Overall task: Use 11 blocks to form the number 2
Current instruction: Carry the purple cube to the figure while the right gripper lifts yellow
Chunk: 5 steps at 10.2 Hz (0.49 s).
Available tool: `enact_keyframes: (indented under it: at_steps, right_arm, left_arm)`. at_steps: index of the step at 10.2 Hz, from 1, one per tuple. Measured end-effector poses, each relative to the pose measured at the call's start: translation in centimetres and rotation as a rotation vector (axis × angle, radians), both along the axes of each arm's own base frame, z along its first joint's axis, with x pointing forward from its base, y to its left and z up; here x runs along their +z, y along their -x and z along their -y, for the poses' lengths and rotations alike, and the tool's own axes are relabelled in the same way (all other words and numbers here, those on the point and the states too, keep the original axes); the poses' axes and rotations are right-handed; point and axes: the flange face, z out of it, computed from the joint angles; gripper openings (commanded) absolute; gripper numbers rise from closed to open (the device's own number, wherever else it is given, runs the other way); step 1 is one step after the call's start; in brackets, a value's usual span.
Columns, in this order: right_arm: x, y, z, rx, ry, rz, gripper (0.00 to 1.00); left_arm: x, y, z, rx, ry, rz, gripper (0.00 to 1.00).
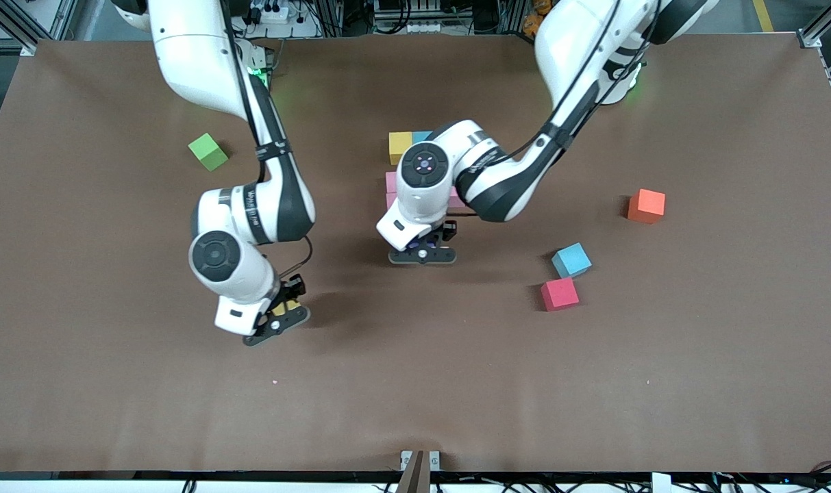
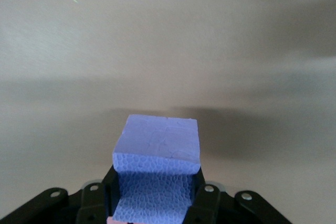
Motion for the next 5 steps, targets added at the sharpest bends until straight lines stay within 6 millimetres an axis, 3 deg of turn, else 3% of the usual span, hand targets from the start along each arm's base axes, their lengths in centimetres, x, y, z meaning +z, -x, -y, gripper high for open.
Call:
enact_keyframes:
  at_steps: [2,5]
  right_arm:
    - [1.1,-0.7,2.7,-0.035,0.002,0.003,0.04]
    - [2.5,-1.7,5.9,-0.084,-0.004,0.02,0.04]
  left_arm:
    - [-1.4,0.0,0.4,0.006,-0.003,-0.006,0.13]
    - [-1.8,-0.6,1.5,0.055,0.016,-0.003,0.14]
